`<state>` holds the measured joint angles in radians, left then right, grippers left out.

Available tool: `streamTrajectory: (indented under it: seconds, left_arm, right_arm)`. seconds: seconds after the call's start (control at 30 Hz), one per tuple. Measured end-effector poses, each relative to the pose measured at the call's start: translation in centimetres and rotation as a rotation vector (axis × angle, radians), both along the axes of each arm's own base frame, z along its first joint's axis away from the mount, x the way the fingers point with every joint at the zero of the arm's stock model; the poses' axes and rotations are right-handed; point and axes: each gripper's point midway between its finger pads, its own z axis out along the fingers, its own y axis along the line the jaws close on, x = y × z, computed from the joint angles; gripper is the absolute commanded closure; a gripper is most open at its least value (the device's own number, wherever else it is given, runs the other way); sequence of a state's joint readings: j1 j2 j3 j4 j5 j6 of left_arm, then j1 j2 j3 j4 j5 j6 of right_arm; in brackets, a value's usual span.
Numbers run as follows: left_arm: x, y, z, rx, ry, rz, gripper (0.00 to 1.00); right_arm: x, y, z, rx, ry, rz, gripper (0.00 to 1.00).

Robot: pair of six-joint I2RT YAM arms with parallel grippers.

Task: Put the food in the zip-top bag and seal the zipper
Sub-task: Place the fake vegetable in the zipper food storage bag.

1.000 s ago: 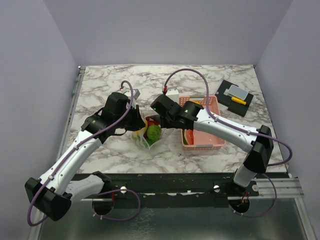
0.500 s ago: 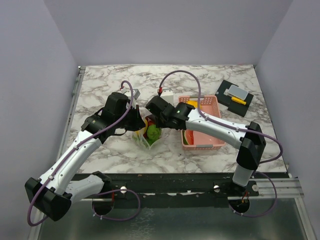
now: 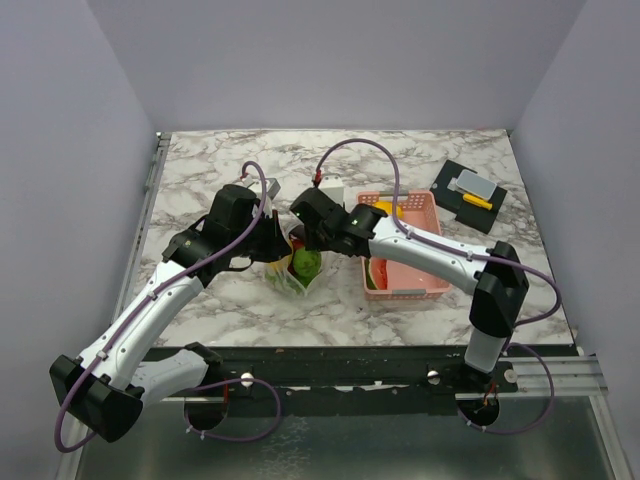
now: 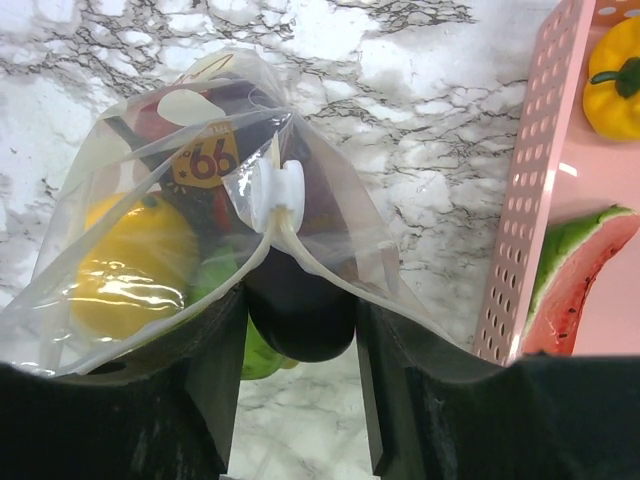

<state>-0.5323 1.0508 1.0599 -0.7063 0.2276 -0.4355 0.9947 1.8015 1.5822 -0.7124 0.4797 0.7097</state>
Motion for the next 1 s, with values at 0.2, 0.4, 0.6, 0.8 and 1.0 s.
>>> streamTrajectory:
  seconds: [0.2, 0.4, 0.6, 0.8, 1.0]
  left_arm:
    - [0.1, 0.1, 0.0, -0.002, 0.003, 0.016, 1.0]
    - [0.2, 0.1, 0.0, -0.003, 0.006, 0.025, 1.0]
    - [0.3, 0.2, -0.1, 0.0, 0.007, 0.034, 1.0]
    - [0.4, 0.3, -0.2, 0.009, 0.007, 0.042, 1.0]
    - [0.6, 0.5, -0.3, 0.017, 0.002, 0.053, 1.0]
  right_arm:
    - [-0.3, -0.4, 1.2, 0.019, -0.019, 0.017, 0.36]
    - [-1.1, -1.2, 6.0, 0.108, -0.072, 0.036, 0.31]
    - [-2.4, -3.4, 9.6, 0.15, -0.105, 0.037, 0.31]
    - [-2.9, -7.2, 10.2, 0.131, -0.1, -0.006, 0.31]
    - [-2.9, -12.5, 6.2, 0.035, -0.035, -0.098, 0.31]
